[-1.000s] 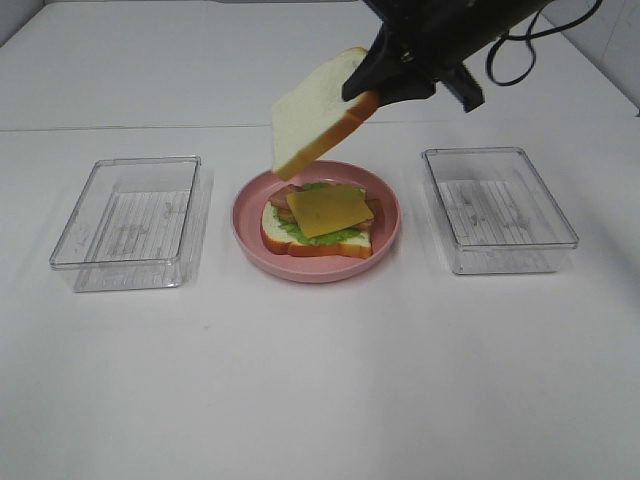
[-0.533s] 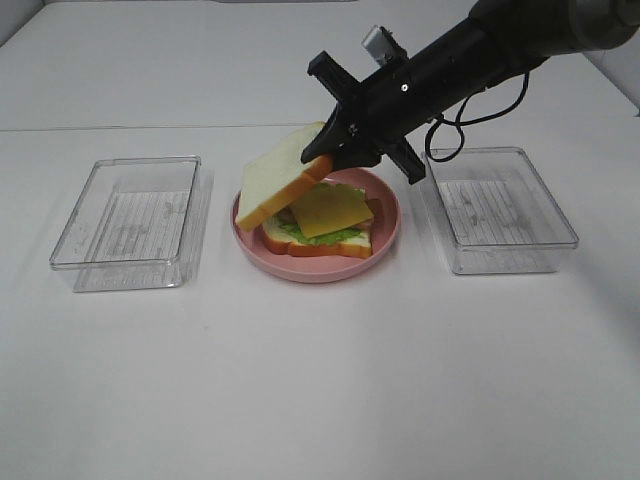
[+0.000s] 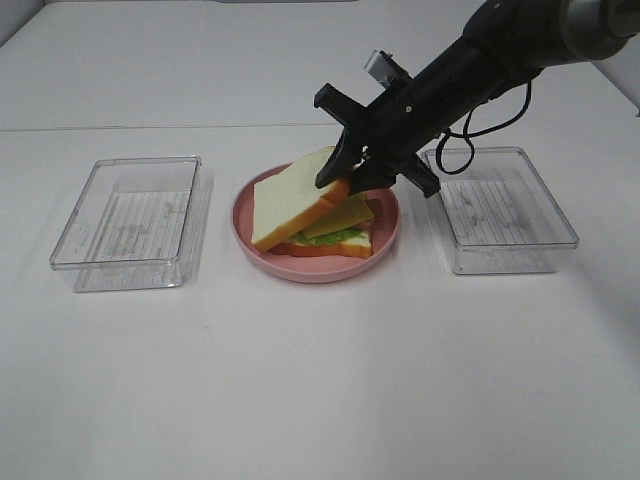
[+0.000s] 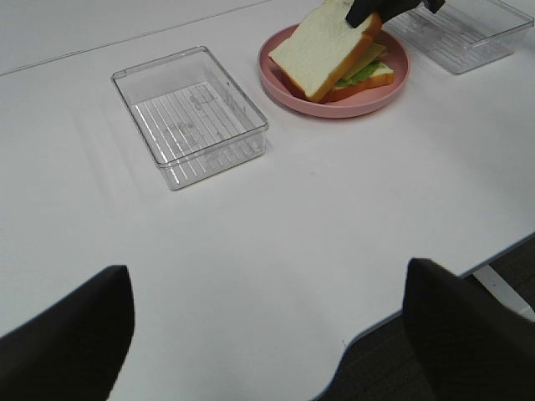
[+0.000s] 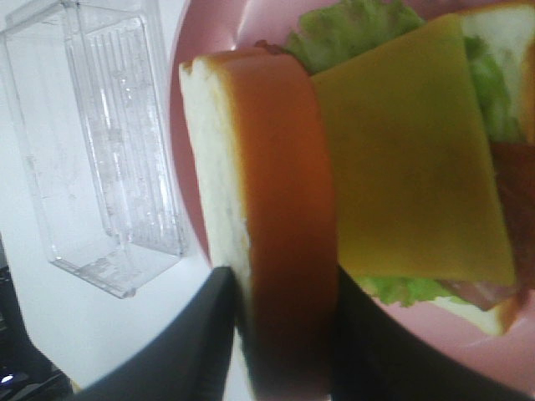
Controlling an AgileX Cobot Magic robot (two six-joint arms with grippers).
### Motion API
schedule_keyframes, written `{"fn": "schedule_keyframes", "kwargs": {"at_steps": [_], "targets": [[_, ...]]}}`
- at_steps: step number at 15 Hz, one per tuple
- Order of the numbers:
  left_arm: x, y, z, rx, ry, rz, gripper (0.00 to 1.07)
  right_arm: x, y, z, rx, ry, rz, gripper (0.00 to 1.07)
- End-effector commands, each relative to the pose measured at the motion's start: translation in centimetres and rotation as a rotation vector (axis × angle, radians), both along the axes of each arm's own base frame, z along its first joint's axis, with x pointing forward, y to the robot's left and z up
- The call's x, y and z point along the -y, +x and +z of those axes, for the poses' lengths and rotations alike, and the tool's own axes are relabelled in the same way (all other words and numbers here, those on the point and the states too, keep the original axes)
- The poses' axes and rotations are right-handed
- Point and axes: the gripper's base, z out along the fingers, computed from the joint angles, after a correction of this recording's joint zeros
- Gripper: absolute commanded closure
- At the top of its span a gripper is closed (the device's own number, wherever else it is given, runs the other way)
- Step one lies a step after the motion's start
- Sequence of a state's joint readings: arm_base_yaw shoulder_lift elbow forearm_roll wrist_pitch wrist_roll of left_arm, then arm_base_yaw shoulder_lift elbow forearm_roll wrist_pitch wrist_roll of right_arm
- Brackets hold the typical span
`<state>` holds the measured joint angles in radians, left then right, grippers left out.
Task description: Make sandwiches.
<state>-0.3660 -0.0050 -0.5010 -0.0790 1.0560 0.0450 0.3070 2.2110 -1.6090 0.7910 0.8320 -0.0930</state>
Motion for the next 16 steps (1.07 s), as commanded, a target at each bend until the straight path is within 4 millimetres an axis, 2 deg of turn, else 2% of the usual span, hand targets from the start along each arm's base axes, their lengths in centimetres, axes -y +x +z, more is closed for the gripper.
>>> {"fn": "schedule_keyframes", "kwargs": {"at_steps": [1, 2, 3, 5, 9, 14, 16], "targets": [[-0.1, -0.3, 0.0, 0.027, -0.012, -0.008, 0.24, 0.6, 0.0, -0.2, 0.017, -0.069, 0.026, 0.48], [-0.1, -0.3, 0.0, 0.027, -0.012, -0.008, 0.24, 0.9, 0.0, -0.1, 0.036, -0.106, 0.046, 0.36], [-0.1, -0.3, 0.0, 0.027, -0.012, -0.008, 0.24, 1.2, -0.1, 0.2, 0.06, -0.147, 0.072, 0.3], [-0.1, -0.3, 0.0, 0.027, -0.012, -0.008, 0.24, 1.7, -0.3, 1.7, 0.117, -0.198, 0.103, 0.3], [-0.1, -0.3, 0.0, 0.027, -0.012, -0.008, 0.24, 3.0, -1.6, 7.0, 0.225, -0.29, 0.178, 0.3], [-0.1, -0.3, 0.0, 0.027, -0.012, -0.008, 0.24, 5.5, -5.3, 13.1, 0.227, -0.459, 0.26, 0.3], [-0.1, -0.3, 0.0, 0.027, -0.012, -0.008, 0.24, 6.6, -6.8, 14.7, 0.195, -0.521, 0.242, 0.3]]}}
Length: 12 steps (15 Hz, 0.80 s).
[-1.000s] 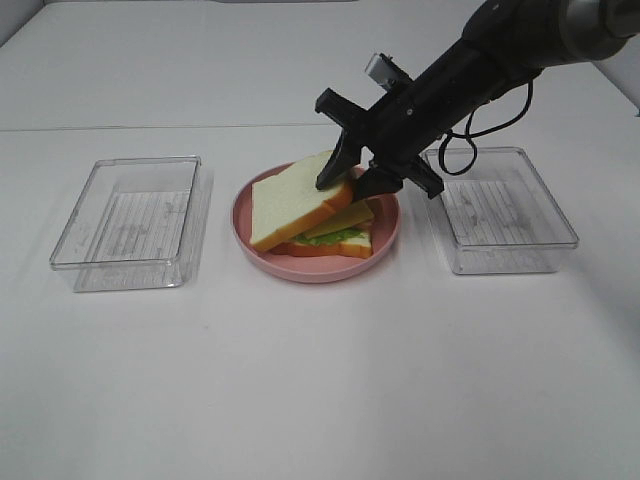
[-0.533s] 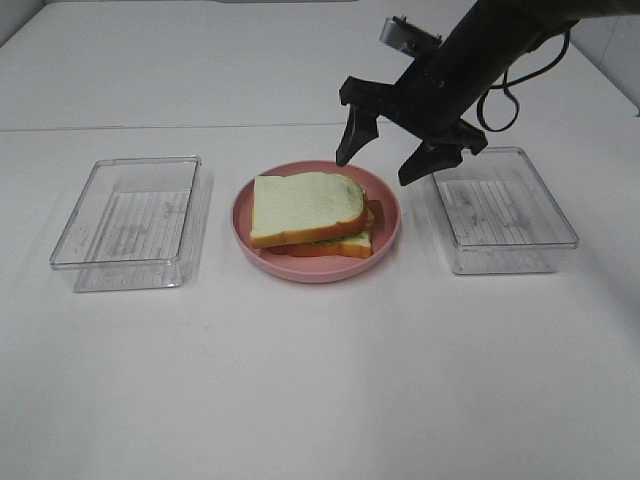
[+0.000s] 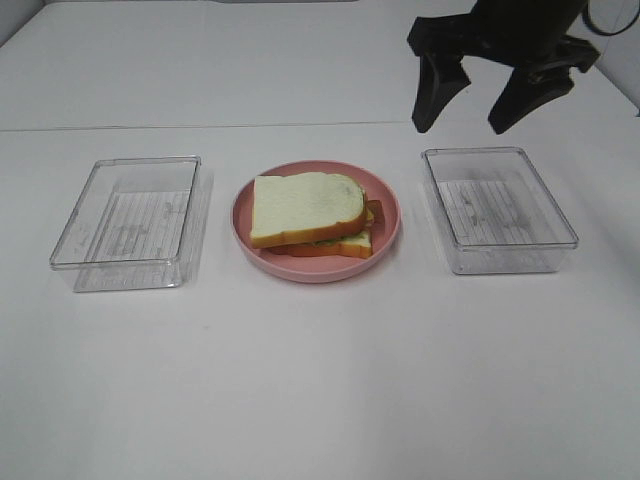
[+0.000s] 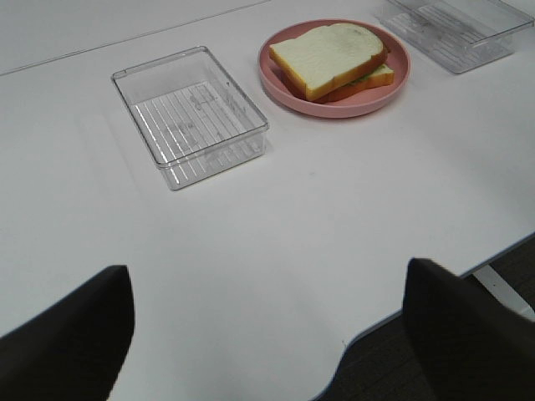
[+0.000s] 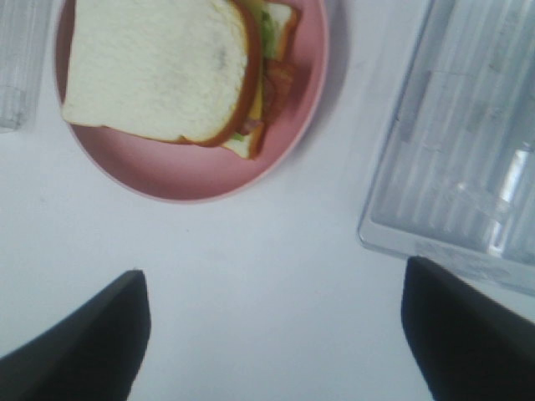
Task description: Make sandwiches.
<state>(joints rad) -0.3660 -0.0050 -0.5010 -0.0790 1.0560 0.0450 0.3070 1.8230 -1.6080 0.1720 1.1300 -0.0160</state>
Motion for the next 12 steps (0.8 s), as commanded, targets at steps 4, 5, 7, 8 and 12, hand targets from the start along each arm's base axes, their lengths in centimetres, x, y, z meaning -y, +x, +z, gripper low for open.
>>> {"fn": "schedule_keyframes", "kwargs": {"at_steps": [4, 5, 7, 8, 12], "targets": [[-0.1, -0.3, 0.0, 0.027, -0.012, -0.008, 0.24, 3.3, -7.5, 2.7, -0.045, -0.102, -0.033, 0.3], [-0.1, -0.3, 0.0, 0.027, -0.012, -0.008, 0.24, 3.5, -8.4, 2.7, -0.049, -0.103, -0.033, 0.3], [-0.1, -0.3, 0.0, 0.027, -0.012, -0.008, 0.24, 4.7, -12.1, 2.4, -0.06, -0.107, -0.033, 0.3], [-0.1, -0.3, 0.0, 0.027, -0.012, -0.008, 0.24, 5.3, -14.1, 2.0, -0.067, -0.11, -0.03, 0.3], [-0.1, -0.3, 0.0, 0.027, -0.012, -0.008, 0.24, 7.5, -20.9, 0.4, -0.058, -0.106, -0.028, 0.3]]}}
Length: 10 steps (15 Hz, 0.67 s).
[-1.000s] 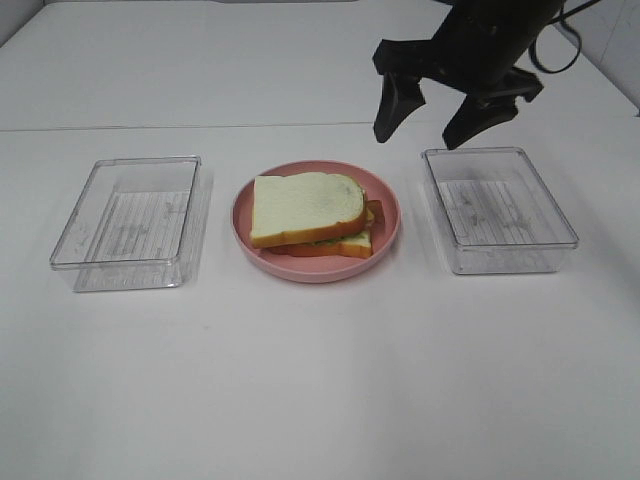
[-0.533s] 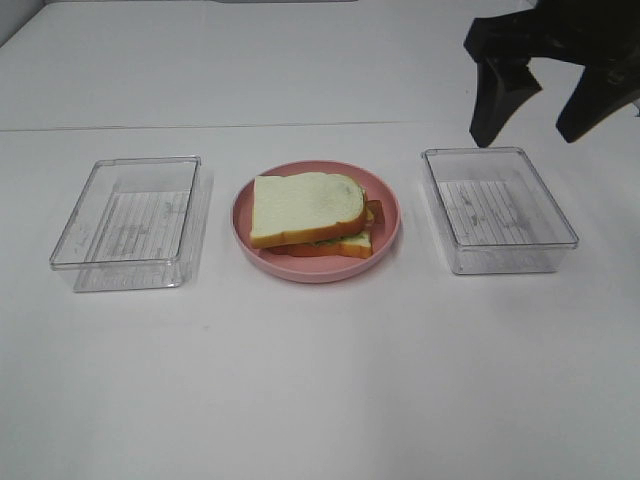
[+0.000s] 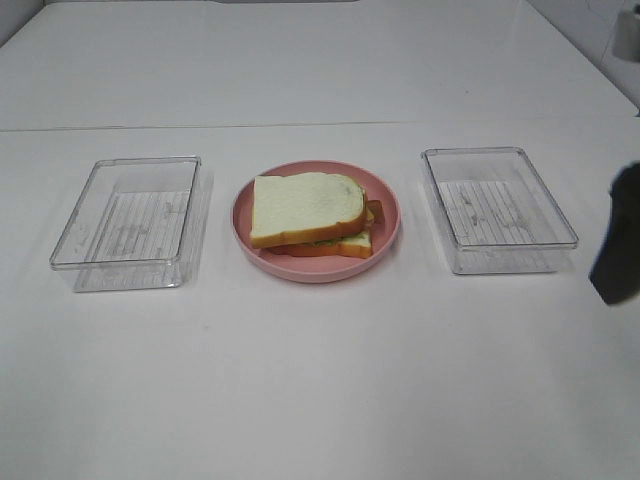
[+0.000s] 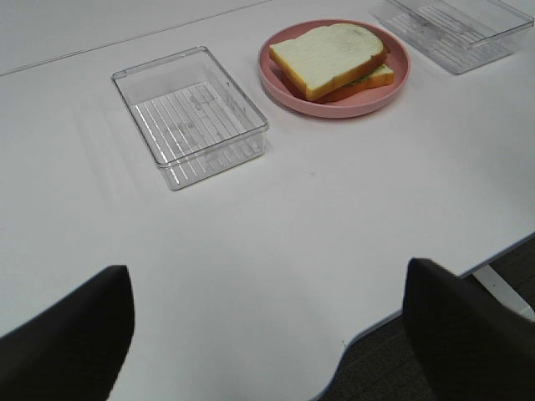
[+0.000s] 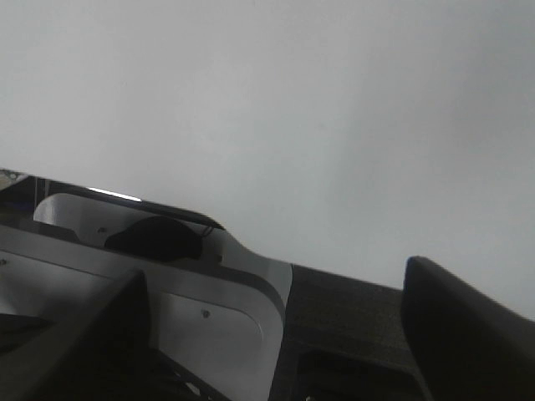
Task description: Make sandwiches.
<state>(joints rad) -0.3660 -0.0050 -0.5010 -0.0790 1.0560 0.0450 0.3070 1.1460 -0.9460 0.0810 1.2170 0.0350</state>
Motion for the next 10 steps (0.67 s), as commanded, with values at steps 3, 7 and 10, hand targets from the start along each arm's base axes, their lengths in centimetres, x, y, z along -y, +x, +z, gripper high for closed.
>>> {"fn": "schedule_keyframes", "kwargs": {"at_steps": [3, 7, 10], "targets": [[-0.1, -0.3, 0.0, 0.027, -0.012, -0.008, 0.24, 2.7, -8.5, -1.7, 0.119, 0.031, 0.024, 0.3], [-0.1, -0.3, 0.0, 0.027, -0.012, -0.008, 0.24, 4.1, -12.9, -2.2, 0.401, 0.094, 0.078, 0.3], [-0.1, -0.3, 0.0, 0.027, -0.012, -0.008, 0.24, 5.3, -16.5, -2.9, 0.703, 0.168, 0.084, 0.3]]}}
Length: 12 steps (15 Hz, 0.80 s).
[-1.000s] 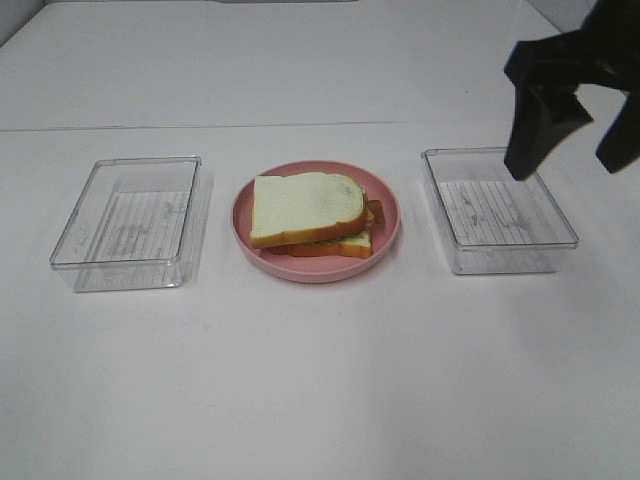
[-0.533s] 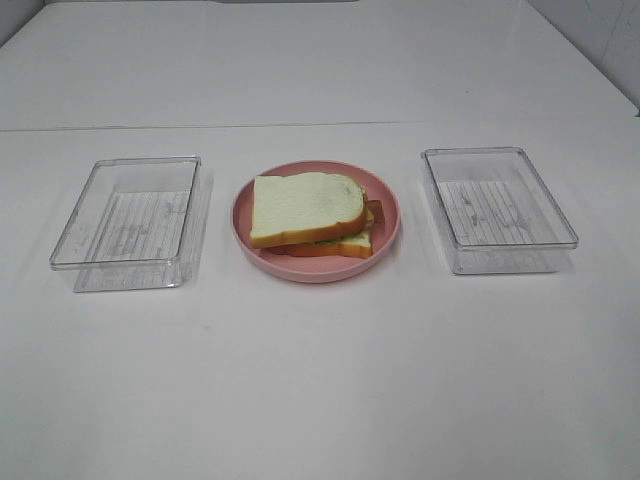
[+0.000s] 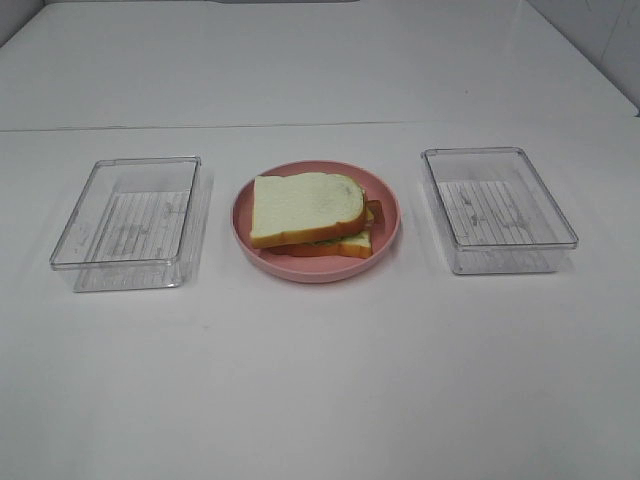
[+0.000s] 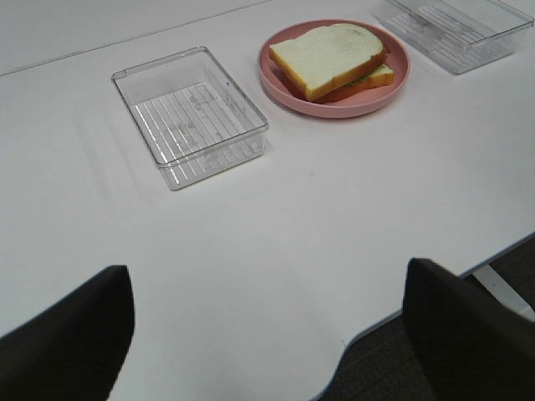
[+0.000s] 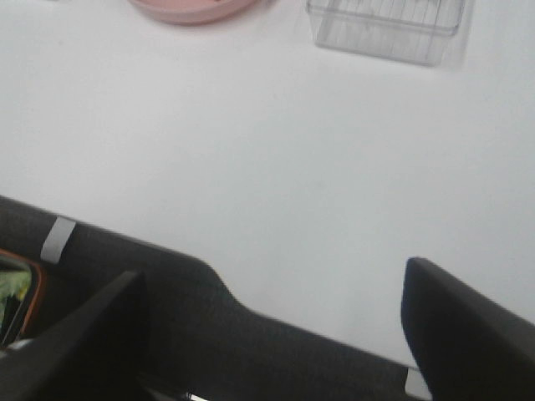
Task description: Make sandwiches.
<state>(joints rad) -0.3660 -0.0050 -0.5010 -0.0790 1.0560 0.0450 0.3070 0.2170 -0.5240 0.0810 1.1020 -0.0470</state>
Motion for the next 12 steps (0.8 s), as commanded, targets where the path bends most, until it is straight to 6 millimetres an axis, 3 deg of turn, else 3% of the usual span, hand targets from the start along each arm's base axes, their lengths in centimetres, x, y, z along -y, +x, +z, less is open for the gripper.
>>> {"fn": "schedule_keyframes", "kwargs": {"at_steps": [1, 12], "targets": [[-0.07, -0.28, 0.01, 0.027, -0.012, -0.008, 0.24, 0.42, -1.28, -0.21, 0.149, 0.013, 0.026, 0.3], [-0.07, -0.28, 0.01, 0.027, -0.012, -0.008, 0.24, 0.65, -2.06, -0.2, 0.202, 0.03, 0.027, 0.3]]}}
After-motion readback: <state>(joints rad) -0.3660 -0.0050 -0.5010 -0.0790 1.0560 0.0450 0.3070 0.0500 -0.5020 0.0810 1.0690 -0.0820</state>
